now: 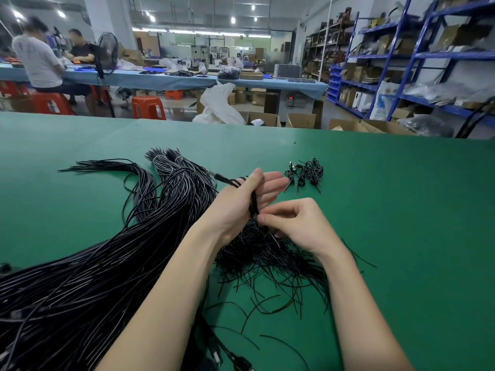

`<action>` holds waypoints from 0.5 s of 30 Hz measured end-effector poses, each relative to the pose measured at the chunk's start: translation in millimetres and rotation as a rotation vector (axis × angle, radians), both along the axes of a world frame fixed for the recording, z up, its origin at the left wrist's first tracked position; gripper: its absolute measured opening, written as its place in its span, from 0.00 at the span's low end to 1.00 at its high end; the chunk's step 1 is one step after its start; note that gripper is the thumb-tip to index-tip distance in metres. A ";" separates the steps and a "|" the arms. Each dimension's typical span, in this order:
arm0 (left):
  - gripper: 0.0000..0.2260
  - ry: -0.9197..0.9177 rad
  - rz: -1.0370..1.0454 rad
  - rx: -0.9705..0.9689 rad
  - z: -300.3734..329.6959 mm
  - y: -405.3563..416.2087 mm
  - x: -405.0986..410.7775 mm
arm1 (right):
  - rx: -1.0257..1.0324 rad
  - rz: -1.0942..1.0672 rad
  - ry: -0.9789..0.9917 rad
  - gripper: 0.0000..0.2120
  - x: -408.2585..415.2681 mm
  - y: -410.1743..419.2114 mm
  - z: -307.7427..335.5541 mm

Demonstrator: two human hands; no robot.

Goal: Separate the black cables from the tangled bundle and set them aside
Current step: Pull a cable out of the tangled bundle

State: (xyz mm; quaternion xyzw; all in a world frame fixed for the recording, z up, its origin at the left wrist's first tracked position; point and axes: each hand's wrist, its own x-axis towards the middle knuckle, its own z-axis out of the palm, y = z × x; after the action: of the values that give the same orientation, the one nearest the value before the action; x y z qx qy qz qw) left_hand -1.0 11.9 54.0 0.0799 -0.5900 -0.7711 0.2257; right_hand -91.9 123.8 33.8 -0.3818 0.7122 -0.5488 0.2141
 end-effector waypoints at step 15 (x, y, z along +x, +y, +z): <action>0.18 -0.247 0.046 -0.669 -1.8 2.1 7.0 | 0.134 -0.208 0.274 0.08 -19.1 26.2 32.4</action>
State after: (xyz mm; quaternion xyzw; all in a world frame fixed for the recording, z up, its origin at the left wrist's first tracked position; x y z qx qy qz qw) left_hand 6.0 14.0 52.1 0.1076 -0.8306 -0.5145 0.1839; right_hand -111.0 149.9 66.2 -0.3622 0.8053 -0.4622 0.0820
